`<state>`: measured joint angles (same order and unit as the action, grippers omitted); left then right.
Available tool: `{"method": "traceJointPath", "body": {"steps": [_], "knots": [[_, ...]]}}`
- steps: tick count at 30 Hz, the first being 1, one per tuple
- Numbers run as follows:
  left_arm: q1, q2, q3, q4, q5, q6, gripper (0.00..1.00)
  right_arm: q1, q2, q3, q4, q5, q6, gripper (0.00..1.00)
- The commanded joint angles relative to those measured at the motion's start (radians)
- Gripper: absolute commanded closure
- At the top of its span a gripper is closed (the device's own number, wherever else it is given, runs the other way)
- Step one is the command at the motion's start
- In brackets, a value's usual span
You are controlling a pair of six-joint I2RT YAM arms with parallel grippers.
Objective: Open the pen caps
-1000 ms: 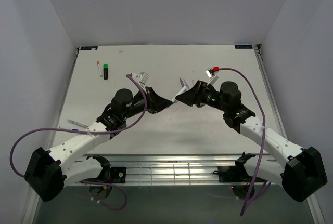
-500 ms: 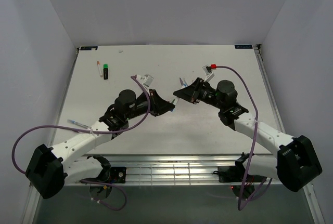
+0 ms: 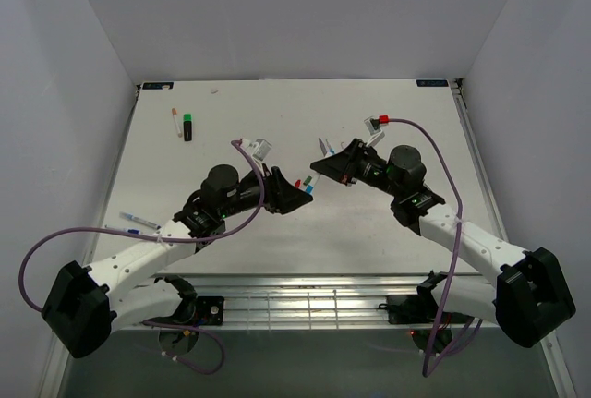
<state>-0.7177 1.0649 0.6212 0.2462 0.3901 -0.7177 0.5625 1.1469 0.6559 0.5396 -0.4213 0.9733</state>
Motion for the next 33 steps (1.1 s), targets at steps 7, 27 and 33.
{"method": "traceJointPath", "body": {"steps": [7,27,33], "knots": [[-0.006,0.029,0.046,0.016,0.095,0.038,0.35,0.004,0.002,-0.013,0.089,-0.024,0.03,0.92],[-0.005,0.115,0.11,0.034,0.194,0.057,0.57,0.004,0.027,-0.055,0.151,-0.083,0.05,0.92],[-0.005,0.119,0.092,0.045,0.23,0.052,0.68,0.005,0.031,-0.045,0.174,-0.074,0.051,0.92]]}}
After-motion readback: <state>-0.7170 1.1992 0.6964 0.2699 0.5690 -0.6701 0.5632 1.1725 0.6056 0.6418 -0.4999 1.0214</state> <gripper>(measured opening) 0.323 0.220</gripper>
